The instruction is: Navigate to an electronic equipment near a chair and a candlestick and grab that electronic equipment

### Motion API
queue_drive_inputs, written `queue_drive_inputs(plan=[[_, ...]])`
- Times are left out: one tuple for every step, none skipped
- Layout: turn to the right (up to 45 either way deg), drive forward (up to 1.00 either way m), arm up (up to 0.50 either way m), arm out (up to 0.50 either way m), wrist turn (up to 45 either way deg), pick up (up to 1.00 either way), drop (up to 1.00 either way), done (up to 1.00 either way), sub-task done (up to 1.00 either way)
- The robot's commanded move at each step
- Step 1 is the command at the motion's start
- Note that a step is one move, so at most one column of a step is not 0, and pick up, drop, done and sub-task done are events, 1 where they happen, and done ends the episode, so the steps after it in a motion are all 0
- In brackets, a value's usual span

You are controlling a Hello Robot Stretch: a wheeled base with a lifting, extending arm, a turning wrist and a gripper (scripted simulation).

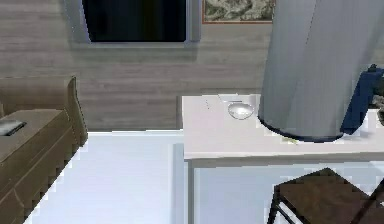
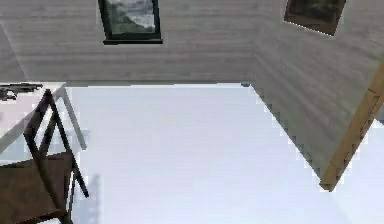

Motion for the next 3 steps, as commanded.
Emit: queue_drive_inputs(plan=[[45.0, 0.00, 0.00, 0.00, 0.0, 0.00, 0.00, 0.00, 0.00], [45.0, 0.00, 0.00, 0.00, 0.0, 0.00, 0.00, 0.00, 0.00], [15.0, 0.00, 0.00, 0.00, 0.0, 0.00, 0.00, 0.00, 0.00]])
